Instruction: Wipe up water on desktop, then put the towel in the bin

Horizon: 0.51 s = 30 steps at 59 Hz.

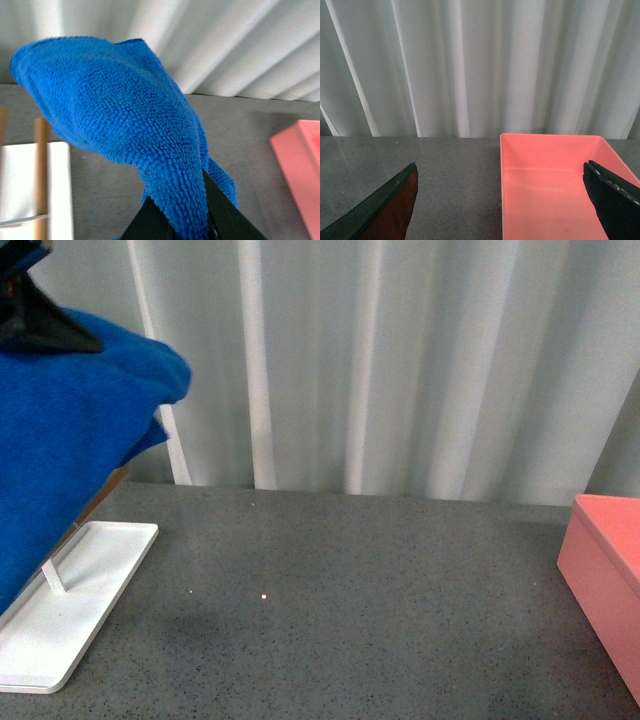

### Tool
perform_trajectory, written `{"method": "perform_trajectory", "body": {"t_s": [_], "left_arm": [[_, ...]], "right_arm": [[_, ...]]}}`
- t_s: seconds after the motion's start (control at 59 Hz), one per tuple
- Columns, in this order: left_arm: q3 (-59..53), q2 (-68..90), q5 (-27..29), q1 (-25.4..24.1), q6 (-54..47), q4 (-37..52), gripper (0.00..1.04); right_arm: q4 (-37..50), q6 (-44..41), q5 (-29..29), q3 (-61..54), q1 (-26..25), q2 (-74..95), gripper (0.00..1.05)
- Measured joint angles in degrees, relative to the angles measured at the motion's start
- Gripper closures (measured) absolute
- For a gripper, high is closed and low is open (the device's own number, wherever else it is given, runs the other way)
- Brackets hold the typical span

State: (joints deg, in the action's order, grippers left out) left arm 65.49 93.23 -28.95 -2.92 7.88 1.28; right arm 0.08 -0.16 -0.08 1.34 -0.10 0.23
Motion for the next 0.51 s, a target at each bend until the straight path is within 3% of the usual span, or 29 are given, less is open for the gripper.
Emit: {"method": "perform_trajectory", "body": {"t_s": [0.068, 0.119, 0.254, 0.373, 0.508], "left_arm": [[-2.3, -2.0, -3.5, 3.4, 4.8, 5.2, 1.0], [-5.6, -3.4, -5.6, 7.9, 11.4, 14.2, 1.0], [-9.9, -2.8, -5.5, 16.9, 21.1, 28.5, 1.0], [-10.5, -1.1, -4.0, 22.2, 25.3, 33.5, 1.0], [-10.2, -0.8, -0.7, 26.1, 25.7, 31.7, 1.0]], "right_arm": [[0.0, 0.0, 0.0, 0.0, 0.0, 0.0, 0.07], [0.0, 0.0, 0.0, 0.0, 0.0, 0.0, 0.07], [0.0, 0.0, 0.0, 0.0, 0.0, 0.0, 0.07], [0.0, 0.0, 0.0, 0.0, 0.0, 0.0, 0.07], [0.0, 0.0, 0.0, 0.0, 0.0, 0.0, 0.07]]}}
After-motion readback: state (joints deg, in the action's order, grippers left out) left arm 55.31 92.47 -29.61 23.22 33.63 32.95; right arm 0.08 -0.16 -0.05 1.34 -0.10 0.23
